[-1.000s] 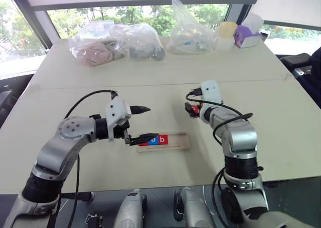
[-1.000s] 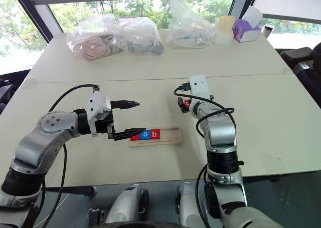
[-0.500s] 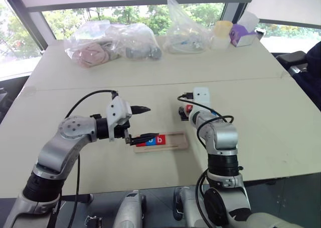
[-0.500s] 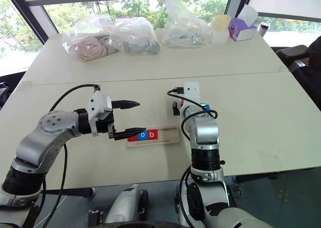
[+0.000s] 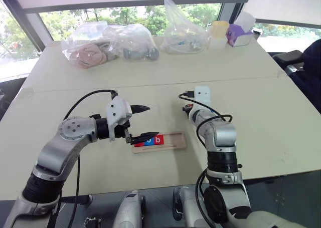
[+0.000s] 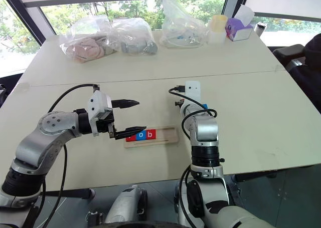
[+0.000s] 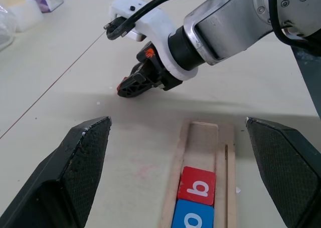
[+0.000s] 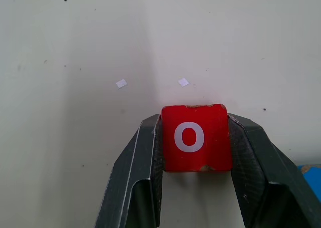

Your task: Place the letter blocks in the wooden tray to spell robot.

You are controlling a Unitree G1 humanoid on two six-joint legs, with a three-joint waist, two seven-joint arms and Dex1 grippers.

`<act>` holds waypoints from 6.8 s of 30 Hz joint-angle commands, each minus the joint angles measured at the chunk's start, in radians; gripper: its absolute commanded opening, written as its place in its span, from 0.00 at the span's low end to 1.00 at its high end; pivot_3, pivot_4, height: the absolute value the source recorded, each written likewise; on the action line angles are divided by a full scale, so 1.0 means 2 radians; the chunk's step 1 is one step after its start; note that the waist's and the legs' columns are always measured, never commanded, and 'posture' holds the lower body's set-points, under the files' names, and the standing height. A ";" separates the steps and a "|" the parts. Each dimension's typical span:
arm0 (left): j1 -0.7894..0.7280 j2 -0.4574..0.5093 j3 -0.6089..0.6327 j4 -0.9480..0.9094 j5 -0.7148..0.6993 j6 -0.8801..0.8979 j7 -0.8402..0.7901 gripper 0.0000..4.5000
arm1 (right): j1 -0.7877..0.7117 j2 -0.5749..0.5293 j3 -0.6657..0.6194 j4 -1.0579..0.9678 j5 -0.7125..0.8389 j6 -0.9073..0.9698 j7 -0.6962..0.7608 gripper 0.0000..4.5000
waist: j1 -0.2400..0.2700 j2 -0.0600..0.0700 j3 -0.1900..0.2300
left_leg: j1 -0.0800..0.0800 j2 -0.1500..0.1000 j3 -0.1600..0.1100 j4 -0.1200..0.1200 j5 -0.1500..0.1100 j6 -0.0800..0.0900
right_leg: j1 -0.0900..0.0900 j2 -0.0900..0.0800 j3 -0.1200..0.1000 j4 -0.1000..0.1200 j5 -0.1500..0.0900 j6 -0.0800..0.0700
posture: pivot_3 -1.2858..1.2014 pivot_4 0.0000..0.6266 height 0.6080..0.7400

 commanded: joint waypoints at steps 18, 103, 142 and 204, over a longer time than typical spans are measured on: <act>-0.017 -0.008 -0.005 0.017 0.002 -0.017 -0.023 1.00 | 0.206 -0.133 -0.010 -0.421 0.122 0.246 0.098 0.27 | 0.003 0.000 0.000 | -0.002 0.000 -0.001 -0.001 0.000 0.000 | -0.001 0.000 0.000 -0.002 -0.001 0.000 | 0.52 0.24 1.00; 0.004 0.012 0.018 0.001 0.015 -0.028 -0.002 1.00 | 0.010 -0.386 0.235 0.027 0.066 -0.427 0.687 0.25 | 0.016 -0.002 0.003 | -0.001 -0.001 0.002 0.001 0.000 0.001 | 0.001 -0.003 0.000 -0.002 0.000 0.002 | 0.52 0.24 1.00; 0.004 -0.003 0.011 -0.007 0.016 -0.022 0.019 1.00 | -0.017 -0.359 0.249 0.052 0.045 -0.430 0.694 1.00 | 0.016 -0.002 0.003 | 0.000 -0.002 0.002 0.001 0.000 0.001 | 0.001 -0.003 0.000 -0.001 0.001 0.002 | 0.52 0.24 1.00; 0.004 -0.009 0.006 -0.010 0.014 -0.017 0.014 1.00 | 0.053 -0.394 0.207 -0.041 -0.037 -0.466 0.514 1.00 | 0.016 -0.002 0.003 | 0.000 -0.002 0.002 0.002 0.000 0.001 | 0.001 -0.003 0.000 -0.001 0.000 0.001 | 0.52 0.24 1.00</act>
